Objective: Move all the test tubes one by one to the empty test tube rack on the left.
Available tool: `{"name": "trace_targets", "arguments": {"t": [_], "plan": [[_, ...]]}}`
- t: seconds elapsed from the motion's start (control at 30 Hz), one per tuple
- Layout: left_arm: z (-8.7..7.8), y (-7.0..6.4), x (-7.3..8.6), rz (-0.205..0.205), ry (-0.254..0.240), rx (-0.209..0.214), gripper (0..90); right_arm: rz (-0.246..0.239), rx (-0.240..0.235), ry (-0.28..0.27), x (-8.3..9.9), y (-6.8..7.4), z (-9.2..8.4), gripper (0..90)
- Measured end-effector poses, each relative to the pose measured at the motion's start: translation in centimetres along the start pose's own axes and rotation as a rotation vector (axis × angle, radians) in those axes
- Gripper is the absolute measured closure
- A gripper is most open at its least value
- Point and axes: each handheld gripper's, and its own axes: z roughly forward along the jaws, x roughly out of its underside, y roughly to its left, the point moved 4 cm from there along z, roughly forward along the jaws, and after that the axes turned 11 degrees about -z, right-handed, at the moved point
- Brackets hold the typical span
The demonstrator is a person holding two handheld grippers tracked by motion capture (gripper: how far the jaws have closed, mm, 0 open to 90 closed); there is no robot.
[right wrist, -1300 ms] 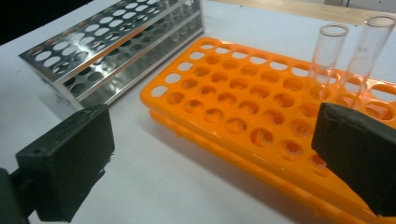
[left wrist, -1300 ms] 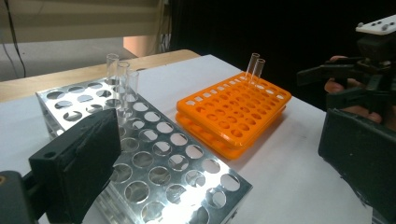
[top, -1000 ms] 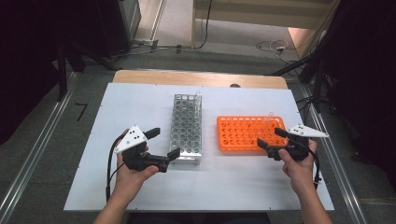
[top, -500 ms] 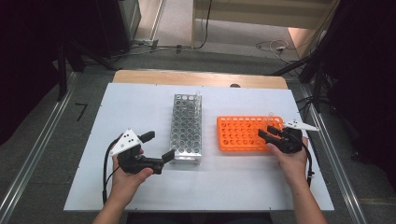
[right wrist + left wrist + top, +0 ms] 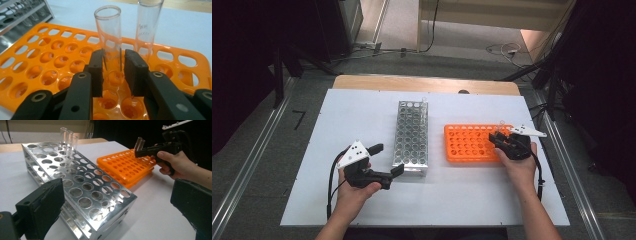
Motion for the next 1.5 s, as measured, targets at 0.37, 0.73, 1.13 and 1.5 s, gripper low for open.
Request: {"name": "trace_targets", "arguments": {"t": [0.37, 0.73, 1.13, 1.5], "plan": [[-0.3, -0.1, 0.0, -0.003, -0.007, 0.004, 0.0, -0.026, 0.038, -0.003, 0.2, 0.2, 0.4, 73.6], [-0.2, -0.5, 0.0, 0.006, 0.0, 0.014, 0.0, -0.003, 0.028, -0.065, -0.4, 0.0, -0.7, 73.9], [-0.2, -1.0, -0.1, 0.013, 0.0, 0.02, 0.0, 0.014, -0.007, -0.11, -1.3, 0.1, -2.4, 73.9], [-0.3, -1.5, -0.4, 0.018, -0.007, 0.036, 0.0, -0.012, -0.1, -0.124, -2.2, 2.5, -3.4, 73.9]]}}
